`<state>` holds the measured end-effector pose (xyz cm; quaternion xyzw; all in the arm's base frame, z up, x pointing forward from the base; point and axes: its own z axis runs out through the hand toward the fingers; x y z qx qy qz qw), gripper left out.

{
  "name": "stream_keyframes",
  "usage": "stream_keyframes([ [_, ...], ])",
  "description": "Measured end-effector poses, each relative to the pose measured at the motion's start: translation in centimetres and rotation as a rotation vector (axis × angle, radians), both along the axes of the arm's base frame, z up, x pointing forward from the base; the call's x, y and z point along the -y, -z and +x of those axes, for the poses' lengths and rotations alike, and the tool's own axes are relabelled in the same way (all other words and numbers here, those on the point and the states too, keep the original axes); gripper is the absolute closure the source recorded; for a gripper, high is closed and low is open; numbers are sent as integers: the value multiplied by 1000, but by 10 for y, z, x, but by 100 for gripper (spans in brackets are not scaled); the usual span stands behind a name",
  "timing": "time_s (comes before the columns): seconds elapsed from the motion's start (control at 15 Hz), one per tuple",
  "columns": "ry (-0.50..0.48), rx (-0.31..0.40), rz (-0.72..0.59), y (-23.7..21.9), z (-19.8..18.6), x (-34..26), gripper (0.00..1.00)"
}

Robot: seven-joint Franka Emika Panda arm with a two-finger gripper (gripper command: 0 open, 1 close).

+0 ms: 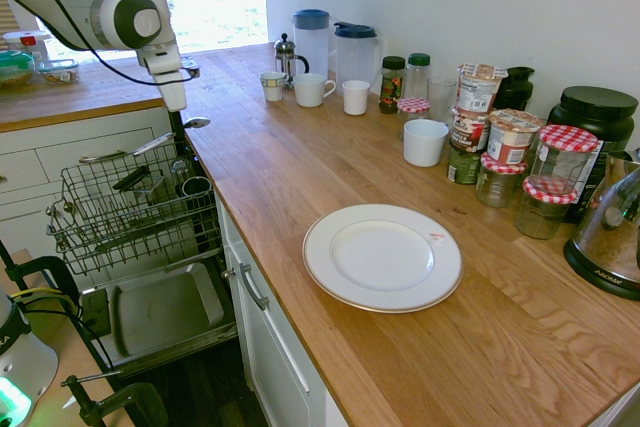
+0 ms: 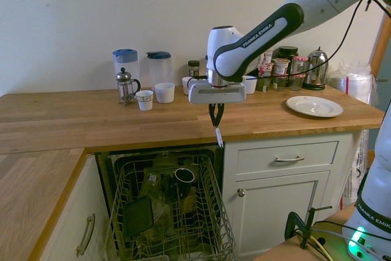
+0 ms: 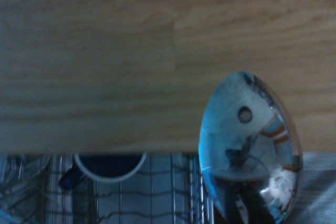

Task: Put the spoon in the dishwasher

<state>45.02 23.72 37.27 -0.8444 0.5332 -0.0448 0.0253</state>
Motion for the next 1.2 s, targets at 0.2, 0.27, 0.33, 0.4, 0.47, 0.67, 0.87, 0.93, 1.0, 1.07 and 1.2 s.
stream_keyframes([
  [0.2, -25, -33, 20, 17, -43, -44, 100],
  [0.27, -30, -37, 28, 20, -54, -57, 100],
  [0.33, -32, -42, 33, 27, -63, -65, 100],
  [0.4, -30, -48, 34, 36, -70, -70, 100],
  [0.47, -27, -57, 36, 47, -74, -73, 100],
  [0.67, -27, -81, 46, 81, -81, -78, 100],
  [0.87, -18, -86, 45, 94, -83, -80, 100],
  [0.93, -13, -89, 44, 101, -83, -80, 100],
  [1.0, -9, -93, 44, 110, -82, -79, 100],
  [1.07, -7, -96, 49, 119, -82, -80, 100],
  [1.2, -3, -106, 53, 139, -85, -83, 100],
])
